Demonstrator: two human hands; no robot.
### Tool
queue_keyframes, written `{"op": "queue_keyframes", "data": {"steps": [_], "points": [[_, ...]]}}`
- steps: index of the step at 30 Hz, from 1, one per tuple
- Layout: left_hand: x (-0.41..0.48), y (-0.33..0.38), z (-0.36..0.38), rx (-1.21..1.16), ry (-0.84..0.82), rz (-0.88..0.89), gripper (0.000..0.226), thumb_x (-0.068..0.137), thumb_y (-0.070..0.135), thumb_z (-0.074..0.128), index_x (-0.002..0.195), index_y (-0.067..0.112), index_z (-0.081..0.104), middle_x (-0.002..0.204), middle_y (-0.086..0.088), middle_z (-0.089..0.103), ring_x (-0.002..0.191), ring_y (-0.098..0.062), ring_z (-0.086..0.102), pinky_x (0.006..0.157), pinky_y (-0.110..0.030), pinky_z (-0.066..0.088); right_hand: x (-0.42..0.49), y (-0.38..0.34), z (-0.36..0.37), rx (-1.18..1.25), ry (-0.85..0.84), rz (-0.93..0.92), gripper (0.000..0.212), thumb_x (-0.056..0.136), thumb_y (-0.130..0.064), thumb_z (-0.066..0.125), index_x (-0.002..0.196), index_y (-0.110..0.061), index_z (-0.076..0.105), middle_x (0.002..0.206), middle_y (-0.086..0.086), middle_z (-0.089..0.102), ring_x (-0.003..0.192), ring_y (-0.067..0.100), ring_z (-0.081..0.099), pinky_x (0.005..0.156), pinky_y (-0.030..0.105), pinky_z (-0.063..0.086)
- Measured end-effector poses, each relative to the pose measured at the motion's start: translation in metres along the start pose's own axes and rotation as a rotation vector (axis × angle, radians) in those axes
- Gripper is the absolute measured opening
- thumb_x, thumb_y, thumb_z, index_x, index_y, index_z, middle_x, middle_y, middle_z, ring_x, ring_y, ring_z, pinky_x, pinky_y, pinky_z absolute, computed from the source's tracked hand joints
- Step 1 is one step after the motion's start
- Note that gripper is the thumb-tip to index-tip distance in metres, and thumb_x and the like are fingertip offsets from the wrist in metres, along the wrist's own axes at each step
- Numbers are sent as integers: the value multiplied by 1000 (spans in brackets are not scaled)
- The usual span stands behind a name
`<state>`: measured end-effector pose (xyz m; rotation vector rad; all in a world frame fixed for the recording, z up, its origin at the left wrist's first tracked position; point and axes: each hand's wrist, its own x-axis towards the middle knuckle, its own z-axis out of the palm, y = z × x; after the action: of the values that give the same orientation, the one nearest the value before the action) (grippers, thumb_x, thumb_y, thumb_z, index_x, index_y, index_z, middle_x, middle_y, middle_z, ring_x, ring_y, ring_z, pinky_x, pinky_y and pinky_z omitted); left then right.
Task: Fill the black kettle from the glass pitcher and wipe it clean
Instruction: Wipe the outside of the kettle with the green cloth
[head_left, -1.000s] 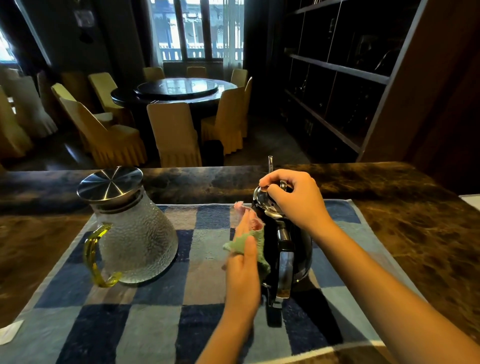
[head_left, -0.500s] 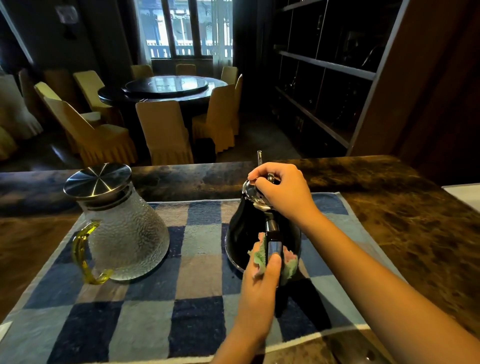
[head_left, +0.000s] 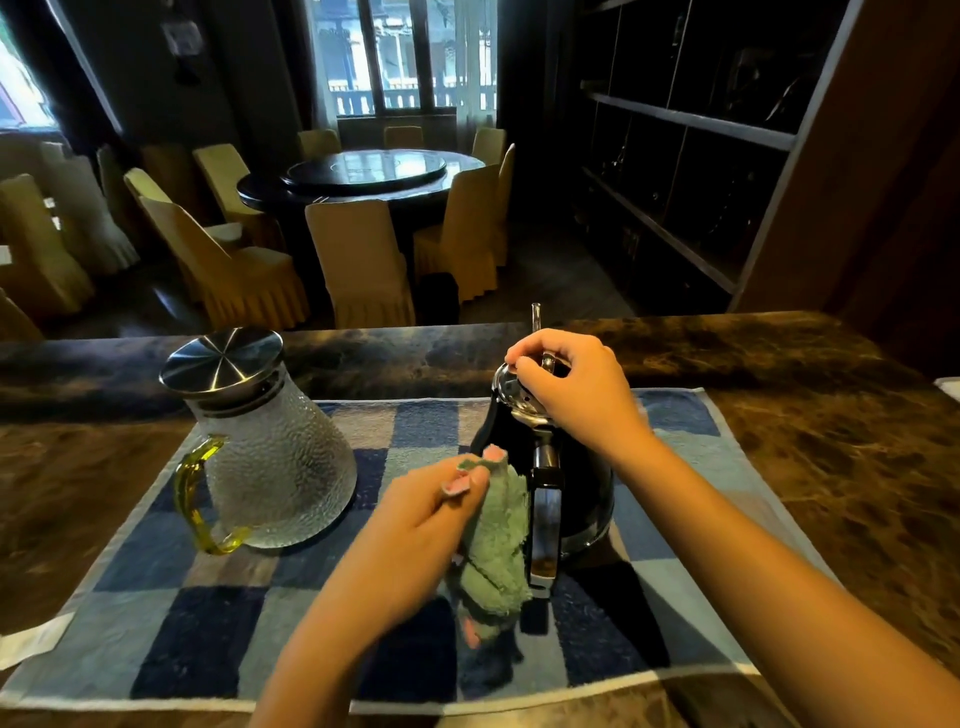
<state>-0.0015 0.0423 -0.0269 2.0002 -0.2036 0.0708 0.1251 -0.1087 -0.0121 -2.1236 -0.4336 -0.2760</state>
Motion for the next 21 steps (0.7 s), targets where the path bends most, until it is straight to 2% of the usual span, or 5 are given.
{"op": "queue_keyframes", "data": {"steps": [6,10,13,17,21], "points": [[20,28,-18,38,55,82,39,93,43,40,88,14,66,83,-8,68,78,-18,64,73,-34,52,-1,-5,-24,133,-272,-150,33,84,-58,49,96,-37,70,105,-20,69,102,1,62,101,51,42],[37,66,-24,21,121,145,45,92,44,48,91,4,67,90,-24,65,87,-41,60,81,-52,49,-4,-24,-54,370,-509,-267,25,89,-24,65,111,-14,68,100,-7,72,93,8,67,83,27,52],[49,100,-17,20,132,177,47,89,46,50,93,3,70,92,-29,65,89,-48,57,81,-52,50,1,-29,-80,525,-490,-307,21,83,-6,68,104,-7,67,101,6,71,99,18,67,91,32,54],[70,133,7,83,91,150,56,84,60,51,90,7,70,91,-28,66,88,-47,61,82,-63,50,7,-18,-120,487,-442,-315,18,77,-19,70,93,-11,69,91,5,72,86,15,67,83,30,56],[93,148,41,125,72,129,50,94,43,44,92,-1,67,91,-28,67,77,-33,68,67,-45,59,10,13,-166,432,-436,-274,19,70,-28,72,83,-15,69,77,1,71,74,13,66,71,24,55]]}}
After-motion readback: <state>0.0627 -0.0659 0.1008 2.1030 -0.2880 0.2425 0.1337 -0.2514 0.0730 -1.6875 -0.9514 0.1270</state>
